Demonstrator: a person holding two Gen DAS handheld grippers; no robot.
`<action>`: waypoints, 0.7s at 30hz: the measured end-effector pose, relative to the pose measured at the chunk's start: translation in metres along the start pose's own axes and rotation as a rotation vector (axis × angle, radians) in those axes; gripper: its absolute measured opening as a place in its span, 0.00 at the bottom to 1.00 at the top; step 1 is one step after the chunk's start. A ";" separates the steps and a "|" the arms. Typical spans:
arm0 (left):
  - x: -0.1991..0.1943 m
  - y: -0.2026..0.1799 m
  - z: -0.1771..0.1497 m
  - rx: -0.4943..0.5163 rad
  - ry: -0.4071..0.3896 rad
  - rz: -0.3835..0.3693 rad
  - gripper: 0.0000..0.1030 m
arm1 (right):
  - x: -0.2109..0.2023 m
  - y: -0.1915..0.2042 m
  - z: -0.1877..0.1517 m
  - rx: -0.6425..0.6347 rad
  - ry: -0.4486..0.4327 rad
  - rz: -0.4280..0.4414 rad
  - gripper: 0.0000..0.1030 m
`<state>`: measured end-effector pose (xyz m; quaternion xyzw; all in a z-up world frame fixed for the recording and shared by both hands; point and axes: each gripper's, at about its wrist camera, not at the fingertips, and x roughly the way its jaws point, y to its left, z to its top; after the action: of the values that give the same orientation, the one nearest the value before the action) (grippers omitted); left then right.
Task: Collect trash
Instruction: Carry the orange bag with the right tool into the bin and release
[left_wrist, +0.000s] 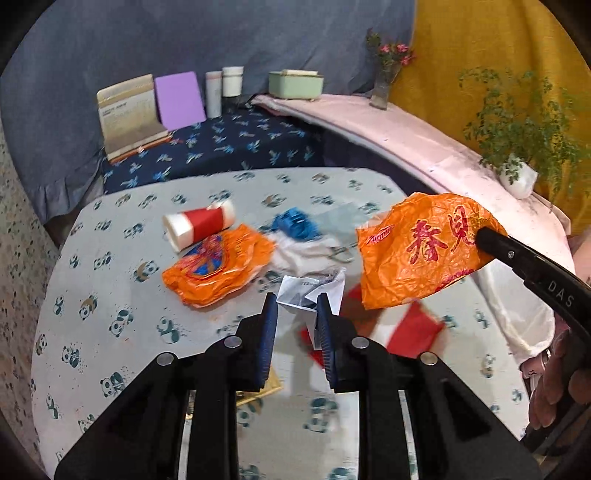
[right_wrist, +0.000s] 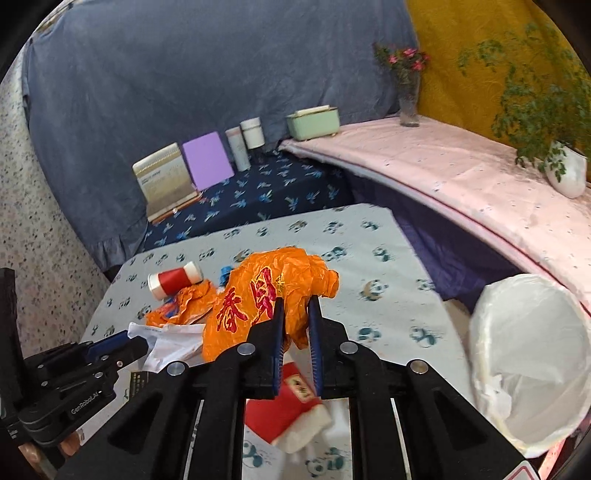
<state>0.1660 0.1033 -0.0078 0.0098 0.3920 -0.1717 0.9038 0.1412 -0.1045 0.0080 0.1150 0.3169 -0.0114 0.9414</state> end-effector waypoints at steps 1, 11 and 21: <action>-0.003 -0.006 0.001 0.007 -0.004 -0.006 0.21 | -0.006 -0.007 0.001 0.010 -0.010 -0.008 0.12; -0.026 -0.087 0.014 0.105 -0.048 -0.086 0.21 | -0.063 -0.082 -0.006 0.098 -0.087 -0.138 0.12; -0.019 -0.191 0.019 0.231 -0.049 -0.197 0.21 | -0.104 -0.171 -0.031 0.218 -0.112 -0.287 0.12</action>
<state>0.1070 -0.0738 0.0412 0.0710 0.3465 -0.3039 0.8846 0.0233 -0.2691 0.0104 0.1691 0.2741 -0.1862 0.9282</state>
